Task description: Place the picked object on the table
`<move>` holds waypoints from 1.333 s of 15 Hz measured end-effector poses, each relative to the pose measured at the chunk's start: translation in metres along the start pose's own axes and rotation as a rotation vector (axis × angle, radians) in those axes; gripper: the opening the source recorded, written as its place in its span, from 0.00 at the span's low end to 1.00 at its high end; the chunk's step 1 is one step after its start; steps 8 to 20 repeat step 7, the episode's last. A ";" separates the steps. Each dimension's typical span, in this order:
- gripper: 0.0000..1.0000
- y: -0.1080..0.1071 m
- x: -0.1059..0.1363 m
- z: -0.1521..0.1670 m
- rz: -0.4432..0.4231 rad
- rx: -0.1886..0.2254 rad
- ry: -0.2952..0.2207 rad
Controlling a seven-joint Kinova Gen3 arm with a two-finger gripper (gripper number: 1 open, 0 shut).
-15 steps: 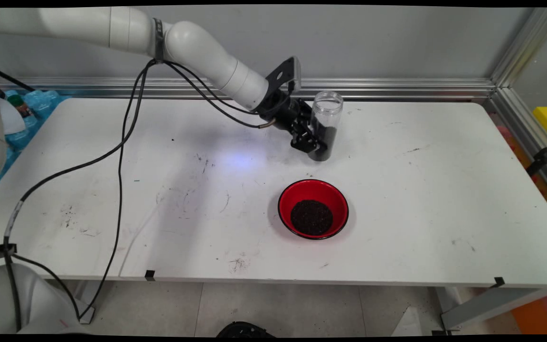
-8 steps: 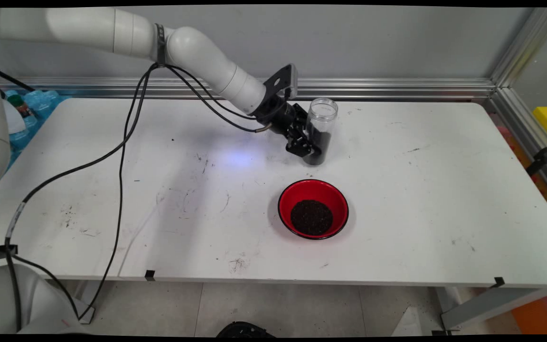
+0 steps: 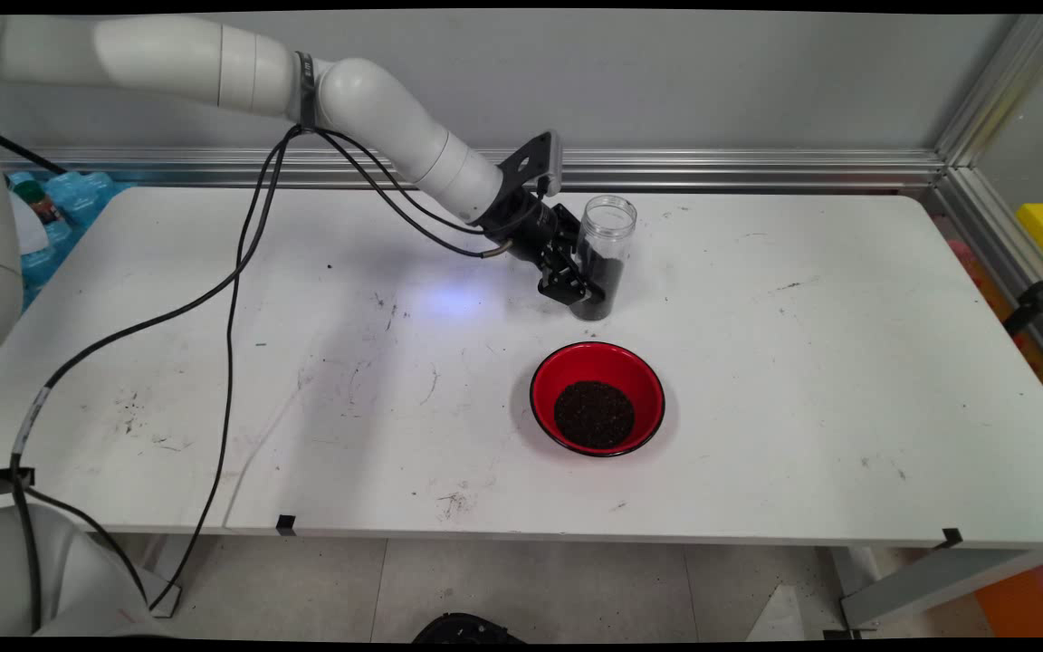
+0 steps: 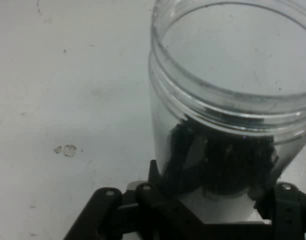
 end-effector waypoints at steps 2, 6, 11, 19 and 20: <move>0.00 0.000 -0.002 0.001 0.000 -0.003 -0.001; 1.00 0.001 -0.004 0.002 0.000 -0.010 -0.003; 1.00 0.001 -0.005 0.002 0.000 -0.011 -0.003; 1.00 0.001 -0.005 0.002 0.000 -0.011 -0.003; 1.00 0.001 -0.005 0.002 0.000 -0.011 -0.003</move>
